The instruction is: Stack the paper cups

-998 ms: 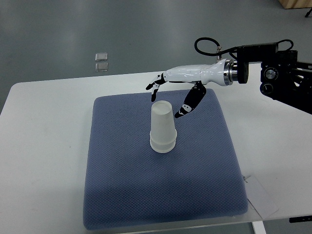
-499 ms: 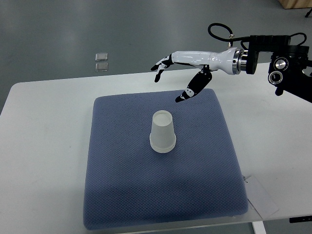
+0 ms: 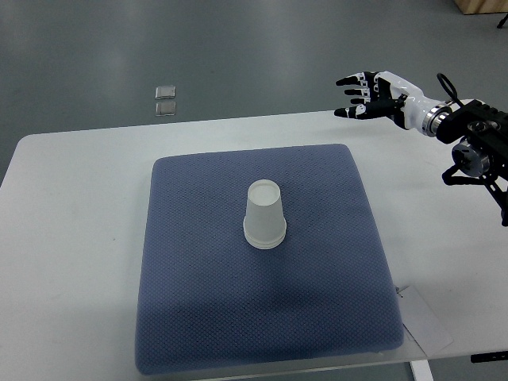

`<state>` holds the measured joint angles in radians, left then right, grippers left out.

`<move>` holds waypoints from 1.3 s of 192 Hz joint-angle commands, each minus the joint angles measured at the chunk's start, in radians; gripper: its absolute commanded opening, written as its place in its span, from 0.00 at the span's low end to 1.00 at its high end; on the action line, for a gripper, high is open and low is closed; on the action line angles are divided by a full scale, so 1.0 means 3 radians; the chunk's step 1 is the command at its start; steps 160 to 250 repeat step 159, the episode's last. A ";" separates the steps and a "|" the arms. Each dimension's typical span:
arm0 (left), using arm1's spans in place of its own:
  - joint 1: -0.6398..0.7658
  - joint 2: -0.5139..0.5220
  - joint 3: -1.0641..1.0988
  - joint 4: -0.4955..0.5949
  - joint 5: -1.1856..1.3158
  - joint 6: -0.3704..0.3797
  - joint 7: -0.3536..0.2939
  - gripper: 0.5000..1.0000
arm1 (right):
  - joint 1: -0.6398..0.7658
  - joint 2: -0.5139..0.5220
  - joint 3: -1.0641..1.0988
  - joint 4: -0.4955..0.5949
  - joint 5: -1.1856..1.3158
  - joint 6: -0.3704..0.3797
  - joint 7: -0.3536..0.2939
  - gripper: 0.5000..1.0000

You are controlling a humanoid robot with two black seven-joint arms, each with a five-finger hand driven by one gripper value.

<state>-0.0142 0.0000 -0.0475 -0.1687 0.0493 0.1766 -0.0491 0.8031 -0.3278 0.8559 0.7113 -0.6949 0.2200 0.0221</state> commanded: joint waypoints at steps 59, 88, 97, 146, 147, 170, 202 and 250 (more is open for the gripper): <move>0.0001 0.0000 0.0000 0.0000 -0.0001 -0.0001 0.0000 1.00 | -0.0233 0.0392 0.0517 -0.0223 0.0251 -0.0048 -0.0104 0.87; 0.0001 0.0000 0.0000 0.0000 -0.0001 -0.0001 0.0000 1.00 | -0.0279 0.0551 0.0691 -0.0239 0.0245 -0.0074 -0.0094 0.87; 0.0001 0.0000 0.0000 0.0000 -0.0001 -0.0001 0.0000 1.00 | -0.0284 0.0556 0.0726 -0.0244 0.0245 -0.0115 -0.0094 0.87; 0.0001 0.0000 0.0000 0.0000 -0.0001 -0.0001 0.0000 1.00 | -0.0299 0.0678 0.0767 -0.0244 0.0245 -0.0370 -0.0074 0.87; 0.0001 0.0000 0.0000 0.0000 0.0004 0.0004 0.0000 1.00 | -0.0304 0.0678 0.0767 -0.0244 0.0245 -0.0375 -0.0069 0.87; 0.0001 0.0000 0.0000 0.0000 0.0004 -0.0001 0.0000 1.00 | -0.0310 0.0683 0.0767 -0.0244 0.0245 -0.0396 -0.0053 0.87; 0.0001 0.0000 0.0000 0.0000 0.0004 -0.0001 0.0000 1.00 | -0.0310 0.0683 0.0767 -0.0244 0.0245 -0.0396 -0.0053 0.87; 0.0001 0.0000 0.0000 0.0000 0.0004 -0.0001 0.0000 1.00 | -0.0310 0.0683 0.0767 -0.0244 0.0245 -0.0396 -0.0053 0.87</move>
